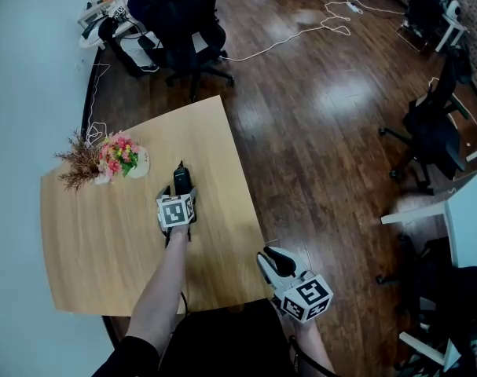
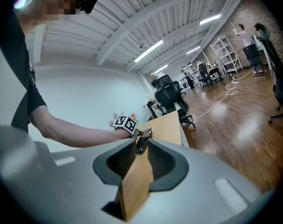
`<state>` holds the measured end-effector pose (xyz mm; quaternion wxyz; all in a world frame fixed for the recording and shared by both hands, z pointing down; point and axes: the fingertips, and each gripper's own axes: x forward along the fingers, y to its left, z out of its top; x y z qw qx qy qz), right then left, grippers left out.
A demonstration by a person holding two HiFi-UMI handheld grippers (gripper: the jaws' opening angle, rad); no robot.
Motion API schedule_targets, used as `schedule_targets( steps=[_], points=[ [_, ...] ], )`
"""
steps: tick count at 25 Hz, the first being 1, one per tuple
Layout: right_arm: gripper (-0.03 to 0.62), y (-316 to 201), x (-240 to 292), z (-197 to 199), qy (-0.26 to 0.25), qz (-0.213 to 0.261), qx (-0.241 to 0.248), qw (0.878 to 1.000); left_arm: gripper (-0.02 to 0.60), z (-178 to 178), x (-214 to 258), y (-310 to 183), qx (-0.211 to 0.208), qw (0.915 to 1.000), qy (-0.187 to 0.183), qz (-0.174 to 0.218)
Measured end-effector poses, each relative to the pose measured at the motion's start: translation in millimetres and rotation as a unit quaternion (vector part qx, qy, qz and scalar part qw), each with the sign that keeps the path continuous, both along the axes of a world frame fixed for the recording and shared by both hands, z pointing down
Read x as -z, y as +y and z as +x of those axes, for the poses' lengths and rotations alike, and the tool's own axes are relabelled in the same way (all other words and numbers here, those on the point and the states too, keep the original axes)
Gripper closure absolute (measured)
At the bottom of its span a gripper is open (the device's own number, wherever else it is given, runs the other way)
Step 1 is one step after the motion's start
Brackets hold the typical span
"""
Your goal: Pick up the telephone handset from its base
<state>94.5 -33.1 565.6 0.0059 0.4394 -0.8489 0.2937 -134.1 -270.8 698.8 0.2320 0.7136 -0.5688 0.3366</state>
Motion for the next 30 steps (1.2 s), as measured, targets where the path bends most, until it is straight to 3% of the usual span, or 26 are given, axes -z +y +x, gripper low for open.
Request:
schedule_targets(
  steps=[3,6,16,25,28,30],
  points=[
    [0.513,0,-1,4,0.001,-0.001,-0.003,1.000,0.199,-3,-15,3,0.014,0.9995,0.006,-0.027],
    [0.513,1,-3,7,0.003,-0.004,-0.006,1.000,0.302,-1,-21,7,0.018,0.9986,0.021,-0.045],
    [0.513,5,-6,8,0.003,-0.012,-0.006,1.000,0.308,0,-16,7,0.013,0.9997,0.000,-0.022],
    [0.516,4,-8,6,0.004,-0.014,-0.004,1.000,0.321,-10,26,8,0.027,0.9975,0.018,0.062],
    [0.516,1,-6,3,0.002,-0.010,0.001,1.000,0.324,-19,51,14,0.023,0.9924,0.050,0.110],
    [0.517,-1,-5,2,0.000,-0.008,0.004,1.000,0.324,-23,71,21,0.020,0.9851,0.093,0.143]
  ],
)
